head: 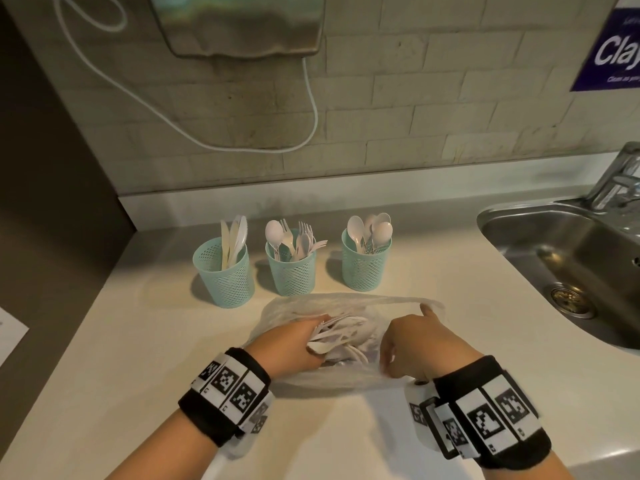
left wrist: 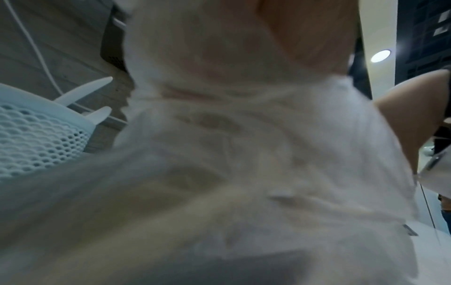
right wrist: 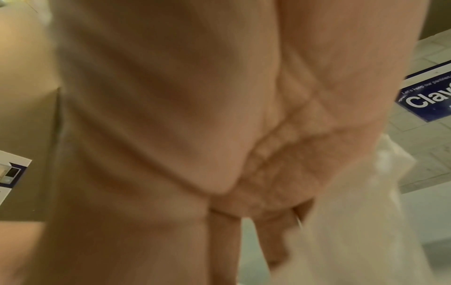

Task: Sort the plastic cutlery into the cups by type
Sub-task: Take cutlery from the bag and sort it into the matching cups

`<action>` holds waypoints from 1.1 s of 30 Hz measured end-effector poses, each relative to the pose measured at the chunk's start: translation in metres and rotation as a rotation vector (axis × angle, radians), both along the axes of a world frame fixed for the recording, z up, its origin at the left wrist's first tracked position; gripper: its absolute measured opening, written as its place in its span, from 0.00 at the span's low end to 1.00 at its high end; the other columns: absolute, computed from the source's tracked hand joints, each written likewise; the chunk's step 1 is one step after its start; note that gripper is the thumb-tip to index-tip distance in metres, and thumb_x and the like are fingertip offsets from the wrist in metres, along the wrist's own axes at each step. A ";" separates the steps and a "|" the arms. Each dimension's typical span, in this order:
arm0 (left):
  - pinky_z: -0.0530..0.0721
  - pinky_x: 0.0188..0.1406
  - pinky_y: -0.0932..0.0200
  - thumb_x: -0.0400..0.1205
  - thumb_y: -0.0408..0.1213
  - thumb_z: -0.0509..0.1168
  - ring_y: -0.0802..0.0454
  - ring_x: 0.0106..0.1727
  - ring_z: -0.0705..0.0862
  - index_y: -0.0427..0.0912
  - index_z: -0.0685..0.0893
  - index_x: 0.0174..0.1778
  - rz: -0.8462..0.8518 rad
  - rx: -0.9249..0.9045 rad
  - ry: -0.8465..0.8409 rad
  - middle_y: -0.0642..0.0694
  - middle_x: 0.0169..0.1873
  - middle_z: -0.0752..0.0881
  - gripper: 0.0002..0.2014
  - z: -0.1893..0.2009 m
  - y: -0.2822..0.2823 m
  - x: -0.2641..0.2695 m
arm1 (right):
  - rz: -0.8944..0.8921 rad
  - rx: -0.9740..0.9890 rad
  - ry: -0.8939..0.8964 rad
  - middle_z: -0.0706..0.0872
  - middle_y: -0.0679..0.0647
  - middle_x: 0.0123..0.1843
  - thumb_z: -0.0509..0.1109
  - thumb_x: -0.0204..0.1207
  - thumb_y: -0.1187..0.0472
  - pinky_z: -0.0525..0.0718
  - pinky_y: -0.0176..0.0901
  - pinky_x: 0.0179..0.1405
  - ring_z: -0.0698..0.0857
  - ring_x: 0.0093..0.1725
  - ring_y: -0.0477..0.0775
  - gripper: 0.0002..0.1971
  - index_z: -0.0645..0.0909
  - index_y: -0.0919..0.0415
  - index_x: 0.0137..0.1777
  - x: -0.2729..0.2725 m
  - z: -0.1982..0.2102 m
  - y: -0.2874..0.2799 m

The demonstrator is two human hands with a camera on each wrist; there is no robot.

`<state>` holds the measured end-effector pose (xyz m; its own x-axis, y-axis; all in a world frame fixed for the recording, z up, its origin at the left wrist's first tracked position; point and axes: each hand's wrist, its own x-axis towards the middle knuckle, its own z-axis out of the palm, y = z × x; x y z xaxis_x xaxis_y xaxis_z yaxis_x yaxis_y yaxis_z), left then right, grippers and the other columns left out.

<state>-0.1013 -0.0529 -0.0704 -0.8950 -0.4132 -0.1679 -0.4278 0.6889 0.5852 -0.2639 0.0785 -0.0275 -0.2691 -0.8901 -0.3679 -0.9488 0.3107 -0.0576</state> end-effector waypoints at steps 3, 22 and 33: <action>0.77 0.64 0.58 0.76 0.47 0.67 0.58 0.62 0.81 0.60 0.76 0.60 -0.025 0.006 -0.022 0.59 0.60 0.84 0.16 0.002 -0.003 0.002 | -0.009 -0.012 -0.007 0.89 0.47 0.54 0.69 0.71 0.59 0.42 0.59 0.81 0.82 0.61 0.50 0.10 0.89 0.51 0.49 -0.002 0.002 -0.001; 0.76 0.43 0.71 0.72 0.41 0.73 0.70 0.41 0.82 0.57 0.79 0.43 0.007 0.069 0.171 0.60 0.40 0.85 0.10 0.018 -0.012 0.008 | -0.030 -0.106 -0.010 0.89 0.47 0.54 0.67 0.74 0.57 0.54 0.51 0.80 0.83 0.58 0.50 0.10 0.88 0.53 0.50 -0.005 0.009 -0.008; 0.86 0.50 0.56 0.72 0.36 0.74 0.50 0.43 0.90 0.41 0.86 0.43 0.166 0.524 0.513 0.45 0.37 0.91 0.07 0.049 -0.010 0.014 | -0.006 -0.301 -0.075 0.89 0.45 0.53 0.66 0.77 0.55 0.76 0.37 0.55 0.85 0.53 0.47 0.09 0.88 0.48 0.51 -0.004 0.012 -0.015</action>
